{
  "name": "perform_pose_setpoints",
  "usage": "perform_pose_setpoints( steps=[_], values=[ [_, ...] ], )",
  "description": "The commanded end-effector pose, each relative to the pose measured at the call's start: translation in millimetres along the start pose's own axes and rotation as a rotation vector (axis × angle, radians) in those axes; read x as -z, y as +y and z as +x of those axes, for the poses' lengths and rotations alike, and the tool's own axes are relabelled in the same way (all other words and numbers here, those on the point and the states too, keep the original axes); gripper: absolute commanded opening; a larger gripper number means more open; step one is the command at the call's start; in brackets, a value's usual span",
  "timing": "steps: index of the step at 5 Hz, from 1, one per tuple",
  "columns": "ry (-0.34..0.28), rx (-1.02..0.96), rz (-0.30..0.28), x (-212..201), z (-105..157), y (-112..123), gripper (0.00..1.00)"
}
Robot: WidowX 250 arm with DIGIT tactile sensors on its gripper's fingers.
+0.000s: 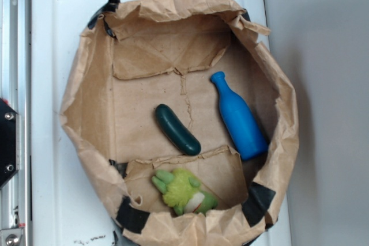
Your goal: Grab the plastic pickle.
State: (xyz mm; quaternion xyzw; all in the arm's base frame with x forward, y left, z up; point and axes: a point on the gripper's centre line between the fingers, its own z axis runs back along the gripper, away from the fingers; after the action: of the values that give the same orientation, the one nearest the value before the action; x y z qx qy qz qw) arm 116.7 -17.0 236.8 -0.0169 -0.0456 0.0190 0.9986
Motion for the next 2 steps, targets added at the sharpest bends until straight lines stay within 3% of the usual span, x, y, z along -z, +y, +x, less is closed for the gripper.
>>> perform_pose_setpoints(
  steps=[1,2],
  values=[
    [0.000,0.000,0.000,0.0,0.0,0.0,1.00],
    [-0.028,0.006,-0.019,3.0,50.3,7.7,1.00]
  ],
)
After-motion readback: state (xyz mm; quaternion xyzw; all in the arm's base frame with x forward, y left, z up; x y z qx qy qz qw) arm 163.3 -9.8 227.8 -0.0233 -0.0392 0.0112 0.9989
